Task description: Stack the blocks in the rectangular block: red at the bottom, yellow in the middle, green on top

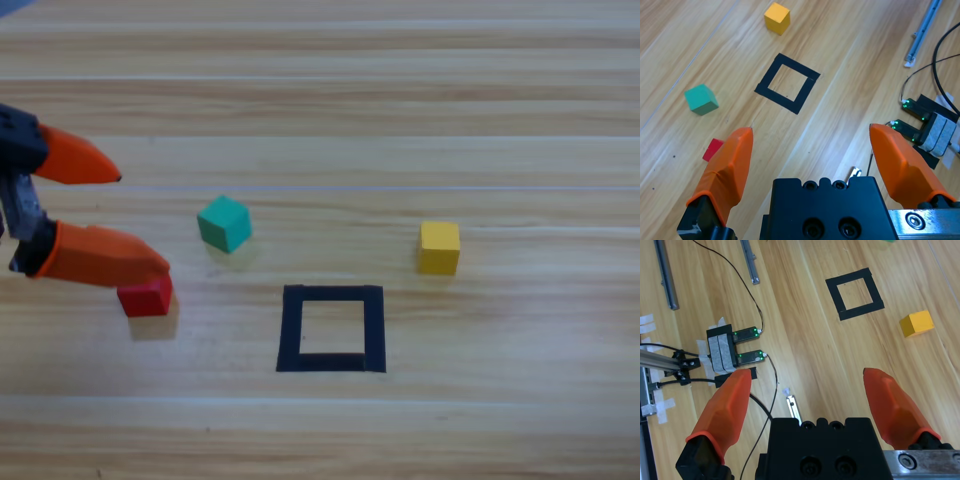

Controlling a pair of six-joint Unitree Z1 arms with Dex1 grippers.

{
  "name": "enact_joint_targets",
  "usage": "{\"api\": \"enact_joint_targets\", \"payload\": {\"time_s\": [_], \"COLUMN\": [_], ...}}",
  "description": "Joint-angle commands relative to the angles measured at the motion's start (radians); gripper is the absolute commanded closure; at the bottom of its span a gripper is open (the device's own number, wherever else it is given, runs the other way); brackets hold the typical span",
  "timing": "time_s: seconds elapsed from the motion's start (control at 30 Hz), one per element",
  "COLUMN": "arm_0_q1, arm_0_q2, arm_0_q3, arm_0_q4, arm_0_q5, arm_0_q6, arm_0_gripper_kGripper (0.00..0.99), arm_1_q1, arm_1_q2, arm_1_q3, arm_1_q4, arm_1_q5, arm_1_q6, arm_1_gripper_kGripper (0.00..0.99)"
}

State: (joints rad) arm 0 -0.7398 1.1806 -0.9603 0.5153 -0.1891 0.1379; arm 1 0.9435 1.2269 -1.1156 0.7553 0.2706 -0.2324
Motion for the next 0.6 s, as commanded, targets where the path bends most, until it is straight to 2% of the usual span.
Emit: {"api": "enact_joint_targets", "payload": {"time_s": [0.03,0.13,0.2,0.37,0.53,0.6], "arm_0_q1": [-0.026,-0.026,-0.026,-0.026,-0.026,-0.024], "arm_0_q2": [-0.035,-0.036,-0.033,-0.032,-0.032,-0.029], "arm_0_q3": [0.044,0.055,0.057,0.058,0.063,0.060], "arm_0_q4": [0.000,-0.005,-0.005,-0.005,-0.008,-0.009], "arm_0_q5": [-0.020,-0.012,-0.004,0.016,0.060,0.103], "arm_0_q6": [0.009,0.009,0.008,0.000,-0.029,-0.066], "arm_0_gripper_kGripper": [0.000,0.000,0.000,0.000,0.000,0.000], "arm_1_q1": [0.026,0.026,0.026,-0.019,-0.023,-0.046], "arm_1_q2": [0.023,0.023,0.028,0.054,0.160,0.233], "arm_1_q3": [0.034,0.034,0.037,0.036,0.016,-0.015], "arm_1_q4": [-0.019,-0.021,-0.025,-0.068,-0.136,-0.123], "arm_1_q5": [0.052,0.052,0.024,-0.197,-0.498,-0.522], "arm_1_q6": [-0.010,-0.002,0.044,0.246,0.530,0.611], "arm_1_gripper_kGripper": [0.005,0.005,0.005,0.005,0.008,0.010]}}
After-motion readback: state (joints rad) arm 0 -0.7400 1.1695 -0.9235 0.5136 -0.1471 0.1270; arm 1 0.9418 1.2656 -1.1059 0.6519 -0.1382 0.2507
